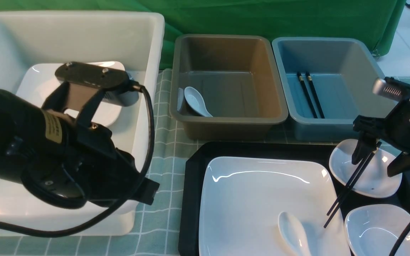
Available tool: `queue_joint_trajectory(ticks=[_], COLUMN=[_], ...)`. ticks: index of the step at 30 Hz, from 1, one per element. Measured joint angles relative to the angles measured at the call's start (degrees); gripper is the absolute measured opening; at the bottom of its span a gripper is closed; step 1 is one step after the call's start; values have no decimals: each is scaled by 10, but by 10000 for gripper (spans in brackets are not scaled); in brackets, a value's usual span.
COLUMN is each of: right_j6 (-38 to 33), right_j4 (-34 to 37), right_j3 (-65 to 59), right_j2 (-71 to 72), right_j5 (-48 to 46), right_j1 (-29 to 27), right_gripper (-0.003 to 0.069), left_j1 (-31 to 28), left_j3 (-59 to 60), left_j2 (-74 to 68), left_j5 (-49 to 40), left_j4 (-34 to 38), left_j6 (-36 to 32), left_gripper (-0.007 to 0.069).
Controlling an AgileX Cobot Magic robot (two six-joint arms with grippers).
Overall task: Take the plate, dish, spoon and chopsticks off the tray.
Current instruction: Use the right arm to grab a pair of chopsticks from the plate
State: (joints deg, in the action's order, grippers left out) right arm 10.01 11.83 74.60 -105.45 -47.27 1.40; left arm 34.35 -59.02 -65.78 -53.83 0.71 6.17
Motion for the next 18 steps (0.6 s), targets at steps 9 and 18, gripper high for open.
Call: queue_joint_trajectory(ticks=[9, 18], right_j6=[18, 30], right_j4=[0, 0], right_j3=[0, 0], right_j2=[-26, -43], right_j5=[30, 48], right_j1=[0, 4], right_gripper=[534, 512], left_j1=[0, 0], left_j3=[0, 0], left_j2=[0, 0], left_j5=[0, 0], left_j4=[-10, -11], left_j6=[0, 0], left_gripper=[8, 8])
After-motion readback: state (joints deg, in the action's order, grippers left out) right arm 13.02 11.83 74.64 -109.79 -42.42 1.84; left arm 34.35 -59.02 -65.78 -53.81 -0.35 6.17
